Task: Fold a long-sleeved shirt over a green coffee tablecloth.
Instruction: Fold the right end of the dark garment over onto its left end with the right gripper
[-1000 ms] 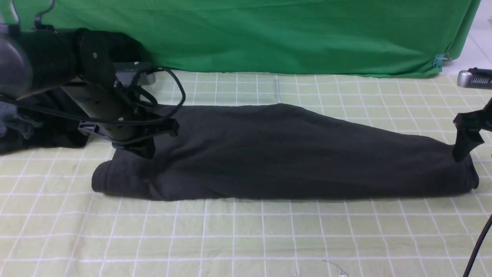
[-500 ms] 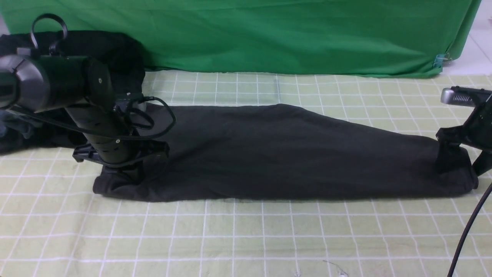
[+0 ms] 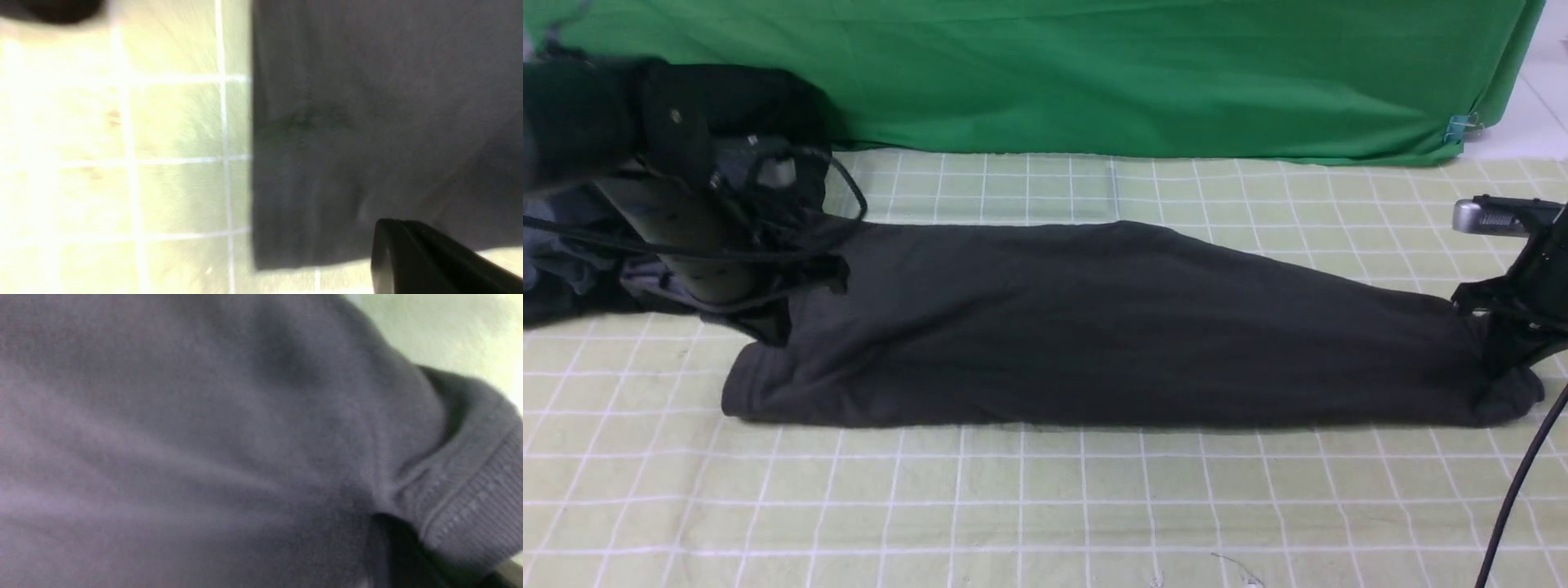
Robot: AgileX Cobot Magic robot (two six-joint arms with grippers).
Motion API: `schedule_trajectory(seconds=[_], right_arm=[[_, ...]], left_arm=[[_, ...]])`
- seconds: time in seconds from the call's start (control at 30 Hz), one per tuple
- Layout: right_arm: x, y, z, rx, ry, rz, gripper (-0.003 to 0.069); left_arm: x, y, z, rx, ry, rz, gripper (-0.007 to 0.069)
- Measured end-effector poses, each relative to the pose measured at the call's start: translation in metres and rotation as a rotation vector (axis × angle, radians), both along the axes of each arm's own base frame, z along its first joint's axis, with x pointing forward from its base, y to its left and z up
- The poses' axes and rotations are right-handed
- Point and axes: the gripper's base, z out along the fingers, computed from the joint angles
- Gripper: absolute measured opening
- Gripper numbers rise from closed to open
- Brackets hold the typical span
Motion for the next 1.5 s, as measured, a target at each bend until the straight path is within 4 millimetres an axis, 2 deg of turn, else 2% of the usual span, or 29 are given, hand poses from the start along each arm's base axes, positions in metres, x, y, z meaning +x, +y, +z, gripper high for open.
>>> schedule_trajectory(seconds=[0.07, 0.13, 0.2, 0.27, 0.3, 0.33, 0.37, 0.4, 0.43, 0.47, 0.5, 0.6, 0.67, 0.77, 0.83, 0.87, 0.9, 0.93, 0.97, 1.0, 1.17, 1.3, 1.37, 1.43, 1.5], right_arm=[[-0.003, -0.009, 0.013, -0.018, -0.010, -0.033, 0.0031], [-0.007, -0.018, 0.037, -0.043, -0.060, -0.072, 0.0029], [-0.010, -0.018, 0.060, -0.055, -0.113, -0.086, 0.0029], [-0.013, -0.015, 0.075, -0.050, -0.153, -0.093, 0.0029], [-0.016, -0.004, 0.098, -0.026, -0.213, -0.088, 0.0029], [-0.016, -0.001, 0.101, -0.019, -0.221, -0.084, 0.0029], [-0.020, 0.013, 0.119, 0.007, -0.269, -0.065, 0.0029], [-0.020, 0.016, 0.121, 0.011, -0.275, -0.061, 0.0029], [-0.021, 0.028, 0.130, 0.034, -0.299, -0.040, 0.0029], [-0.025, 0.051, 0.147, 0.077, -0.346, 0.001, 0.0028], [-0.026, 0.067, 0.155, 0.109, -0.368, 0.031, 0.0027], [-0.028, 0.116, 0.172, 0.211, -0.410, 0.116, 0.0027], [-0.029, 0.146, 0.179, 0.265, -0.424, 0.164, 0.0027], [-0.033, 0.201, 0.186, 0.336, -0.446, 0.251, 0.0027], [-0.034, 0.237, 0.186, 0.377, -0.459, 0.297, 0.0027], [-0.035, 0.244, 0.187, 0.385, -0.464, 0.304, 0.0027], [-0.034, 0.272, 0.180, 0.410, -0.460, 0.338, 0.0027], [-0.036, 0.288, 0.176, 0.422, -0.457, 0.361, 0.0027], [-0.035, 0.292, 0.174, 0.424, -0.456, 0.364, 0.0027], [-0.035, 0.318, 0.164, 0.442, -0.452, 0.397, 0.0027], [-0.037, 0.381, 0.132, 0.526, -0.420, 0.447, 0.0027], [-0.035, 0.415, 0.103, 0.572, -0.408, 0.441, 0.0027], [-0.034, 0.422, 0.094, 0.579, -0.408, 0.432, 0.0032], [-0.034, 0.435, 0.078, 0.601, -0.400, 0.404, 0.0064], [-0.035, 0.444, 0.068, 0.625, -0.392, 0.384, 0.0132]], left_arm=[[-0.007, 0.002, 0.017, 0.002, -0.040, 0.000, -0.0003], [-0.017, 0.007, 0.037, -0.003, -0.083, 0.011, -0.0003], [-0.023, 0.011, 0.049, -0.007, -0.115, 0.021, -0.0003], [-0.025, 0.014, 0.054, -0.005, -0.132, 0.028, -0.0003], [-0.029, 0.022, 0.061, -0.006, -0.154, 0.050, -0.0003], [-0.029, 0.022, 0.062, -0.006, -0.155, 0.053, -0.0003], [-0.030, 0.030, 0.064, -0.005, -0.161, 0.076, -0.0003], [-0.030, 0.031, 0.063, -0.005, -0.159, 0.079, -0.0003], [-0.030, 0.035, 0.063, -0.005, -0.156, 0.092, -0.0003], [-0.030, 0.043, 0.063, -0.004, -0.149, 0.116, -0.0003], [-0.030, 0.047, 0.063, -0.003, -0.147, 0.131, -0.0003], [-0.031, 0.058, 0.063, -0.002, -0.147, 0.164, -0.0003], [-0.031, 0.063, 0.063, -0.004, -0.146, 0.182, -0.0003], [-0.031, 0.068, 0.063, -0.018, -0.146, 0.203, -0.0003], [-0.031, 0.069, 0.063, -0.028, -0.146, 0.206, -0.0003], [-0.031, 0.068, 0.063, -0.032, -0.146, 0.206, -0.0003], [-0.031, 0.067, 0.063, -0.045, -0.145, 0.207, -0.0003], [-0.031, 0.067, 0.063, -0.051, -0.145, 0.205, -0.0003], [-0.031, 0.067, 0.063, -0.051, -0.146, 0.204, -0.0003], [-0.031, 0.065, 0.063, -0.062, -0.149, 0.193, -0.0003], [-0.030, 0.062, 0.064, -0.102, -0.156, 0.179, -0.0003], [-0.030, 0.060, 0.064, -0.113, -0.157, 0.174, -0.0003], [-0.030, 0.060, 0.064, -0.113, -0.157, 0.168, -0.0003], [-0.030, 0.060, 0.064, -0.117, -0.158, 0.163, -0.0003], [-0.030, 0.060, 0.064, -0.116, -0.154, 0.161, -0.0003]])
